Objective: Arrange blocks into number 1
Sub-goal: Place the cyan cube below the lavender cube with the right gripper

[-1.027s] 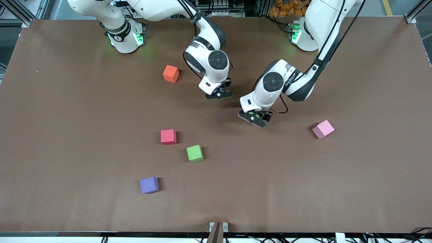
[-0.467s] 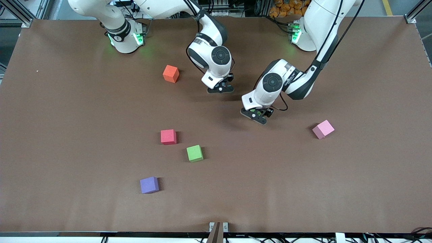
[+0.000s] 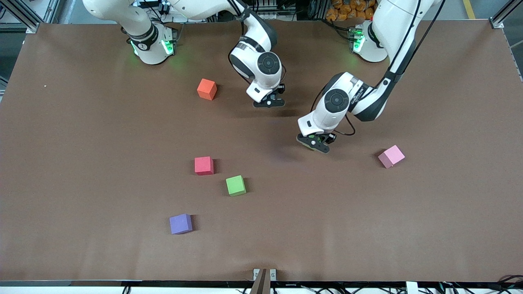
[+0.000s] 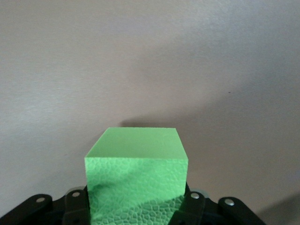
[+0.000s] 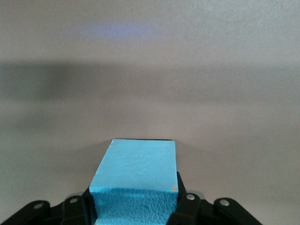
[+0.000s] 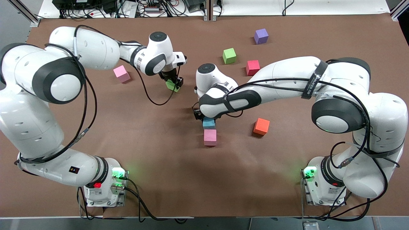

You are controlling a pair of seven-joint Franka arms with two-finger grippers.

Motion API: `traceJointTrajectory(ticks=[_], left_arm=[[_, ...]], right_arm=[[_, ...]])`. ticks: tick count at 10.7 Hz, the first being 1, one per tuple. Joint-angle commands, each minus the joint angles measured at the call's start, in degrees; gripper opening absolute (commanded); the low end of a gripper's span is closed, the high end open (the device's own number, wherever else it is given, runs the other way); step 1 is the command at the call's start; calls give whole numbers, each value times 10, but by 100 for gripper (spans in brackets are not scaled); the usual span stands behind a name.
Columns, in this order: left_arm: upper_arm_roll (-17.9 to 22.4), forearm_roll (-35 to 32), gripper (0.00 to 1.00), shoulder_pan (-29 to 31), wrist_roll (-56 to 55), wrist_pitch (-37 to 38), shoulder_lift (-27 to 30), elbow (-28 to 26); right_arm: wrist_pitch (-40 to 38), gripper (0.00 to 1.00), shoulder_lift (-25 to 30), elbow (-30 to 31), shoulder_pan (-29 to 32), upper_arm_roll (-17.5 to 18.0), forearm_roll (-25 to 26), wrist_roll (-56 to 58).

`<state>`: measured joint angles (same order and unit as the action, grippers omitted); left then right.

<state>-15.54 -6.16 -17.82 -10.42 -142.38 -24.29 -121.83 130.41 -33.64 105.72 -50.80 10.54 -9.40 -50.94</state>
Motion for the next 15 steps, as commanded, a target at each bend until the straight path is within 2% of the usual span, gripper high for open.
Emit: traceJointTrajectory(ticks=[1,4,5,6,7,9,12,14,15], left_arm=[[2,-5,0,-1,8,24,21,-3],[2,-1,0,-1,6,24,25,5],[2,35,0,0,1,24,40,7],[3,67,0,0,1,27,57,9],[12,76,0,1,2,52,68,21],[24,76,0,1,8,111,76,49],[24,76,0,1,8,132,77,64],[19,91,0,-2,0,132,77,71],[17,124,0,-6,-6,132,77,72]], right_arm=[[12,4,24,33,-8,-3,-13,-11],[16,5,33,49,-8,-3,-13,-11],[16,7,33,49,-12,-3,-13,-18],[16,31,34,49,-13,-3,-13,-32],[21,99,33,48,-18,-3,-13,-62],[29,100,36,45,-25,-3,-13,-86],[23,100,71,44,-12,-5,-12,-83],[3,100,81,27,30,-8,-8,-72],[-25,100,81,7,64,-10,-2,-41]])
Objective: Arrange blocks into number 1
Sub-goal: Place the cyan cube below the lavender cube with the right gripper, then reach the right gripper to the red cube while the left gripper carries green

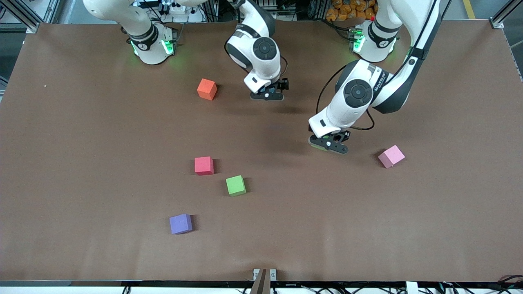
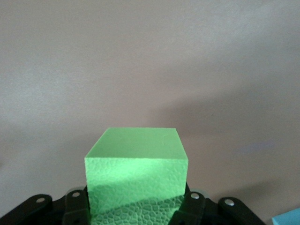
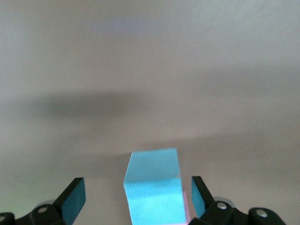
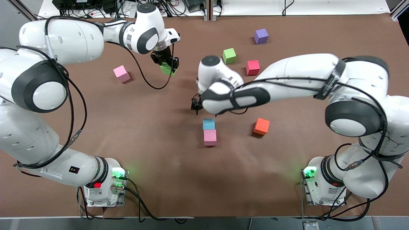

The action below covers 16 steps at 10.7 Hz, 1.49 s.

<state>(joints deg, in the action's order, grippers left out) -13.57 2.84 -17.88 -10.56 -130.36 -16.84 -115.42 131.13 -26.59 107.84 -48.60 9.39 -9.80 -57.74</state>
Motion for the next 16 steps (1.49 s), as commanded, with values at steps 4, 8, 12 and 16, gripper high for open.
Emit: traceJointTrajectory(ticks=[4,8,12,16], left_arm=[[-29,51,0,-22,-108,12,1,10],[-45,51,0,-82,-227,3,-21,17],[-40,49,0,-145,-295,-44,-64,19],[-36,47,0,-193,-353,-95,-105,19]], right_arm=[[-86,100,6,-57,172,2,20,196],[-74,100,-56,-104,252,2,126,249],[-37,100,-100,-120,284,3,147,373],[-36,100,-104,-123,285,2,153,396]])
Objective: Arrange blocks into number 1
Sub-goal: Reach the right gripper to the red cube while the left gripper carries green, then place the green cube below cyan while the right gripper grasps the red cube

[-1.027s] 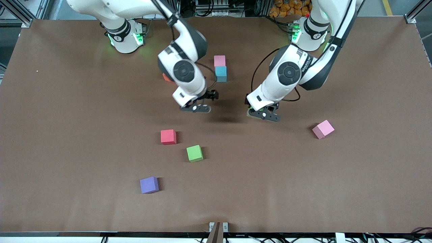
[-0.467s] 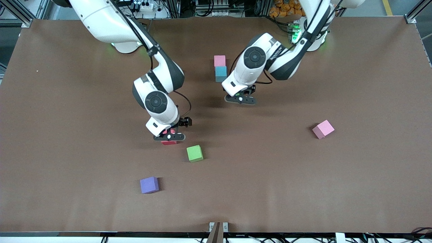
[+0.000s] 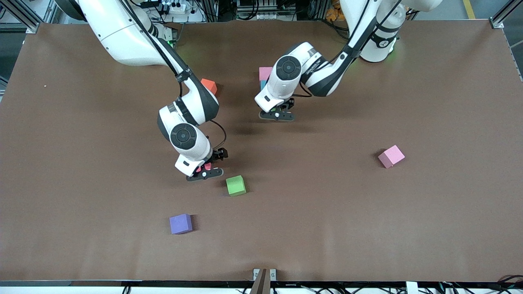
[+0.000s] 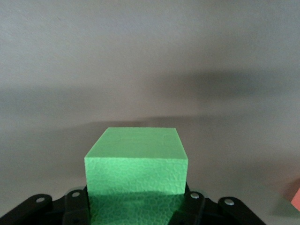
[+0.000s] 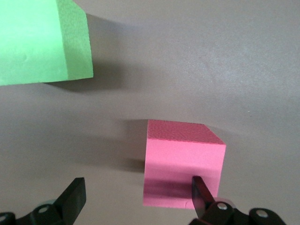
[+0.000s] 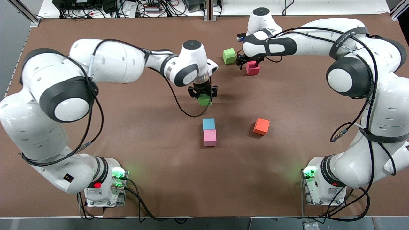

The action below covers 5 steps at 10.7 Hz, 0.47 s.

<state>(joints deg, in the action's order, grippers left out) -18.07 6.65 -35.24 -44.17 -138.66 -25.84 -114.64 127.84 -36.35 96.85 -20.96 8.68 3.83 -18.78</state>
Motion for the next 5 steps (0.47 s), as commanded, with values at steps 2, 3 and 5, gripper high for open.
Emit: traceJointTrajectory(ticks=[2,3,5], left_arm=[[10,4,0,-29,-21,-15,-25,9],[10,3,0,-30,-21,-15,-26,7],[10,-1,0,-33,-21,-15,-29,4]], right_arm=[[-3,100,-7,-14,12,8,20,21],[-3,100,-7,-14,23,9,23,30],[-3,100,-5,-13,29,8,27,47]])
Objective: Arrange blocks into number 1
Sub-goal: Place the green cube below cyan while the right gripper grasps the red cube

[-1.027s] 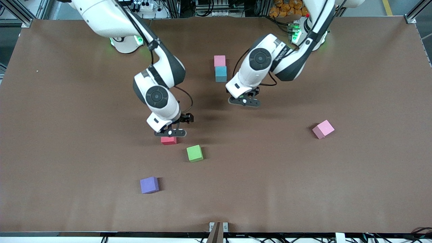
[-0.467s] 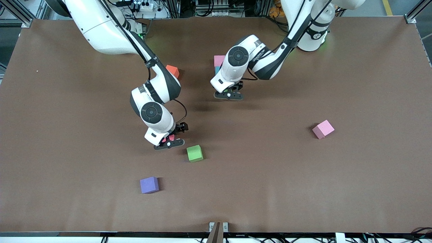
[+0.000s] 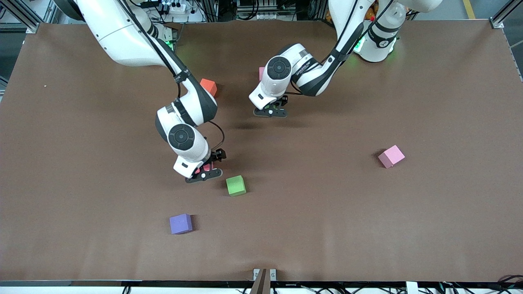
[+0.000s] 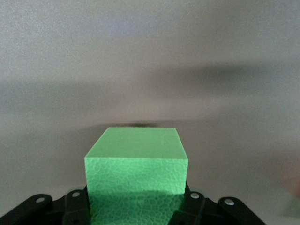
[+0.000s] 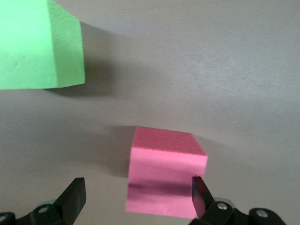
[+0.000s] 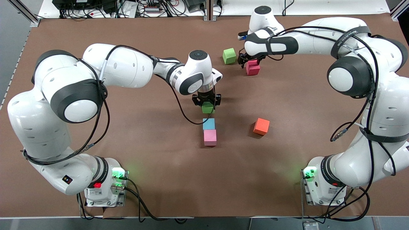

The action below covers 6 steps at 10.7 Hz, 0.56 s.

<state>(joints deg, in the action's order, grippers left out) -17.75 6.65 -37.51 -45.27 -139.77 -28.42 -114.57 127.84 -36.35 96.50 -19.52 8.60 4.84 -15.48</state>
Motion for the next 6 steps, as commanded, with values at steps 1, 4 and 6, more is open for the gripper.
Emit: traceJointTrajectory(ticks=[1,4,6], left_arm=[[7,-1,0,-12,-10,-4,-5,2],[7,-1,0,-17,-10,-4,-12,0],[6,-2,0,-17,-11,-4,-16,0]], right_arm=[[-3,100,-6,-10,20,9,28,14],[11,100,-8,-5,22,10,32,14],[21,100,-15,-4,22,10,32,13]])
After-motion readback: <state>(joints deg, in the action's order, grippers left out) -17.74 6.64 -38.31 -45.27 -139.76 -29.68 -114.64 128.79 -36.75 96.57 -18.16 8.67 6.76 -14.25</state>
